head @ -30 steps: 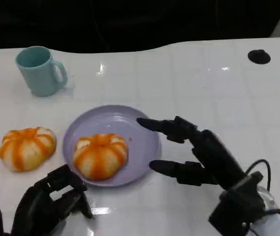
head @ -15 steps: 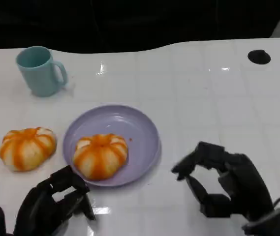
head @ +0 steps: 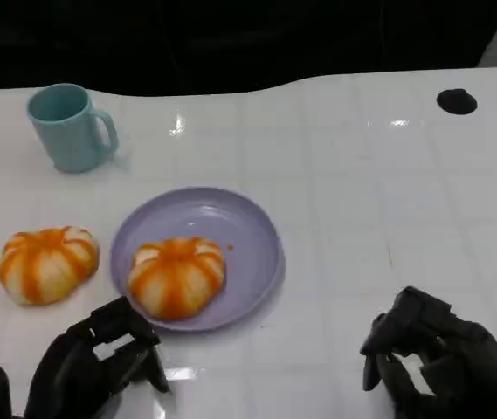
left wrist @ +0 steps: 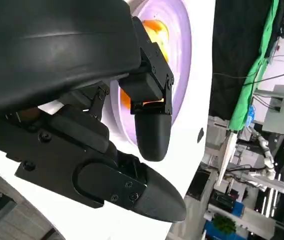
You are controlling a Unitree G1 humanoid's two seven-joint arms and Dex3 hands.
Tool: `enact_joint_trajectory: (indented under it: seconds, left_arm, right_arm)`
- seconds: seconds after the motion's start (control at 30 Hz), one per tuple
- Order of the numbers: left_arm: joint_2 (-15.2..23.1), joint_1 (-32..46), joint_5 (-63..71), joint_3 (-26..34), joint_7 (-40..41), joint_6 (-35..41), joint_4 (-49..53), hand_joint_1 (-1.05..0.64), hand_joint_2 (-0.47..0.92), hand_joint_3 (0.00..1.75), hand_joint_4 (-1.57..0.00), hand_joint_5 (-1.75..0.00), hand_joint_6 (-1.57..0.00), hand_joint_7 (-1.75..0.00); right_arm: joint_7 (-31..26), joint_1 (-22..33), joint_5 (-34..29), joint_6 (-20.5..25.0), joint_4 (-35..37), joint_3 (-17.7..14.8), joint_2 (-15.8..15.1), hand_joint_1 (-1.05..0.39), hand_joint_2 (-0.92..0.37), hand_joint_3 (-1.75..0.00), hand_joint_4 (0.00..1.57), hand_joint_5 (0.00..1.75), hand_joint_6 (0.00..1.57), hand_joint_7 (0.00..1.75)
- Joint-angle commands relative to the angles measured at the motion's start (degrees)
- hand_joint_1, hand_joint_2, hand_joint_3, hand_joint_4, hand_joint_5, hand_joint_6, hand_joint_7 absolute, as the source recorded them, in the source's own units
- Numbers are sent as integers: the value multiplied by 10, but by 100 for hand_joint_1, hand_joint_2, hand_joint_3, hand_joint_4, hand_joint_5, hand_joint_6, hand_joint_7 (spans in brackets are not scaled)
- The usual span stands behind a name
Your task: Grasp the bread from the table and place it into the plate.
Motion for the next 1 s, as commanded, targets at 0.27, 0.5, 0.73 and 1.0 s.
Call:
enact_joint_trajectory:
  seconds: [0.27, 0.5, 0.73, 1.0]
  left_arm:
    - [12, 11, -1, 5, -3, 4, -4, -102, 78, 0, -76, -167, -88, -118]
    - [13, 9, 1, 5, -3, -1, 2, -104, 78, 0, -77, -167, -90, -117]
    - [13, 6, -2, 8, -10, -5, 10, -102, 78, 0, -76, -168, -90, -116]
    - [16, 12, -5, 11, -16, -6, 7, -103, 79, 0, -76, -168, -90, -116]
  right_arm:
    - [6, 5, 0, 4, 1, -27, 22, -28, -46, -124, 78, 175, 63, 167]
    - [21, -6, 8, 1, 16, -38, 30, -28, -46, -123, 76, 175, 62, 163]
    - [25, -15, -2, -9, 33, -50, 38, -30, -47, -120, 76, 175, 64, 160]
    - [24, -15, -6, -13, 40, -54, 45, -30, -46, -119, 76, 175, 66, 159]
